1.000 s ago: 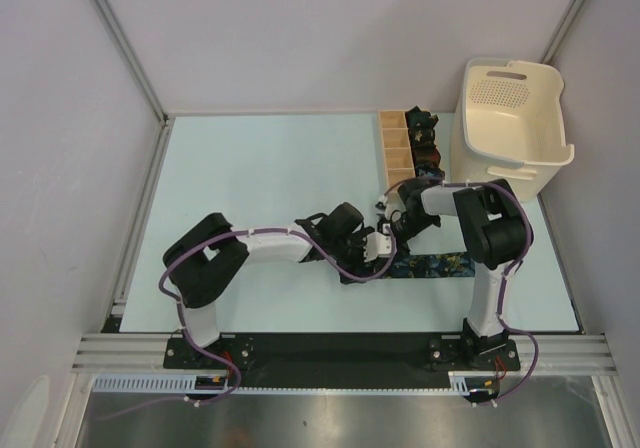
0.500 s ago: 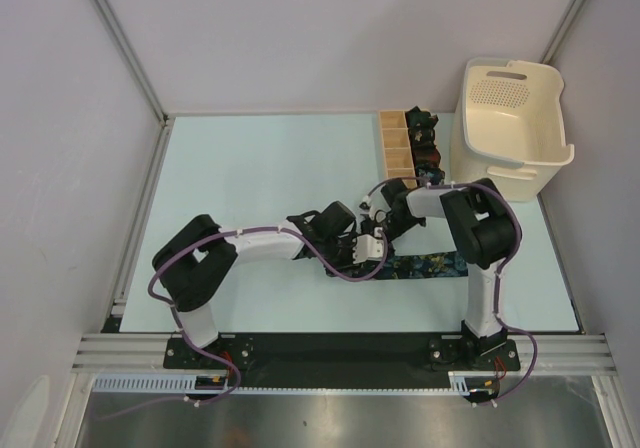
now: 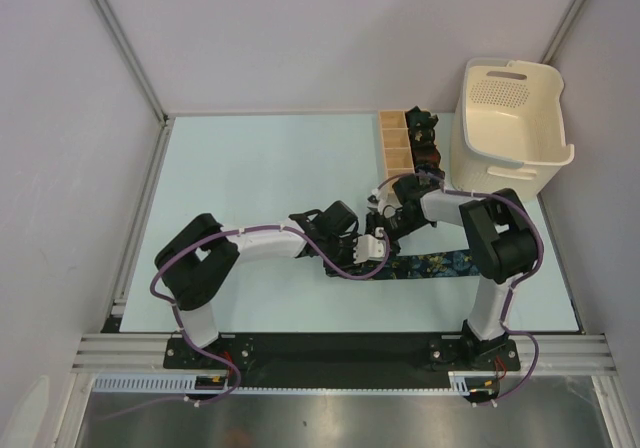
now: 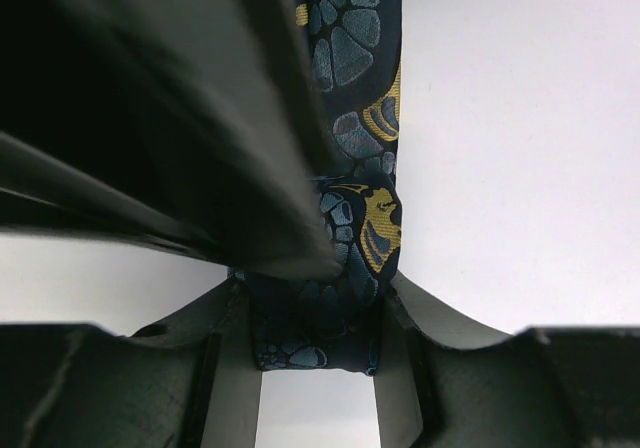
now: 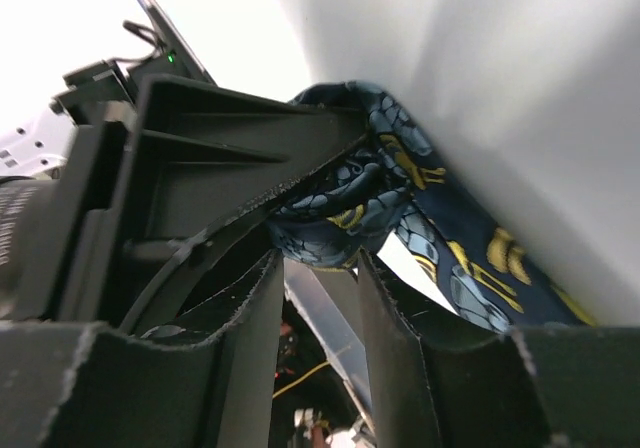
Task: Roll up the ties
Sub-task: Roll the tie at the center of the board.
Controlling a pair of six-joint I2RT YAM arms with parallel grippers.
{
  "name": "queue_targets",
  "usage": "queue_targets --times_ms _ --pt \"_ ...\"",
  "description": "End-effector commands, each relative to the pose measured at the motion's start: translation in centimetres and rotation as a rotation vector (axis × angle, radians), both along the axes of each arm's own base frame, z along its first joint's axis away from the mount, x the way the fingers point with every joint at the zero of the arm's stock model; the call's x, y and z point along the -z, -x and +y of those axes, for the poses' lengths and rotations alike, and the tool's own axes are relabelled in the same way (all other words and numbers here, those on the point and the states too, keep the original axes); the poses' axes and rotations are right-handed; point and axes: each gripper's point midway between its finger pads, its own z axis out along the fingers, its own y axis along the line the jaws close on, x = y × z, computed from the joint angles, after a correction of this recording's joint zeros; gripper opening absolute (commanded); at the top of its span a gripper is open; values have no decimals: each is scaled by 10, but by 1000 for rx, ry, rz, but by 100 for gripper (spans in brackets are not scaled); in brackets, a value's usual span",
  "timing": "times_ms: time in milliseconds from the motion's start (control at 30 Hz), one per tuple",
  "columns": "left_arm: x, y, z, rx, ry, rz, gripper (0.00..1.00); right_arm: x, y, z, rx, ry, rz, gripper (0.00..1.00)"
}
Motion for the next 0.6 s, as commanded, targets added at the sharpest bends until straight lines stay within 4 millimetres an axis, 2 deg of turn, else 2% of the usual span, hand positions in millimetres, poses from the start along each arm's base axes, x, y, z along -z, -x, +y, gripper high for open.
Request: queue_targets --times_ms 0,133,200,233,267,333,400,433,567 --pt "7 3 9 -15 -54 31 29 -1 7 14 -24 -31 -17 41" --pt "7 3 10 -18 -56 30 31 17 4 14 -25 10 -9 37" --pt "6 3 10 -18 -57 29 33 24 1 9 -12 31 -8 22" --pt "7 4 11 -18 -58 31 35 26 0 8 -9 37 -7 9" --pt "5 3 10 -17 -53 27 39 28 0 3 -4 46 -4 1" --pt "2 2 10 -18 -45 26 44 32 1 -3 -3 66 -1 0" --pt "-3 1 7 -23 -20 35 56 38 3 -12 -2 92 12 0" --pt "-8 -3 3 -29 1 30 66 41 3 -16 1 101 16 0" --pt "-27 -12 -12 -51 91 -2 80 52 8 -28 -12 144 45 0"
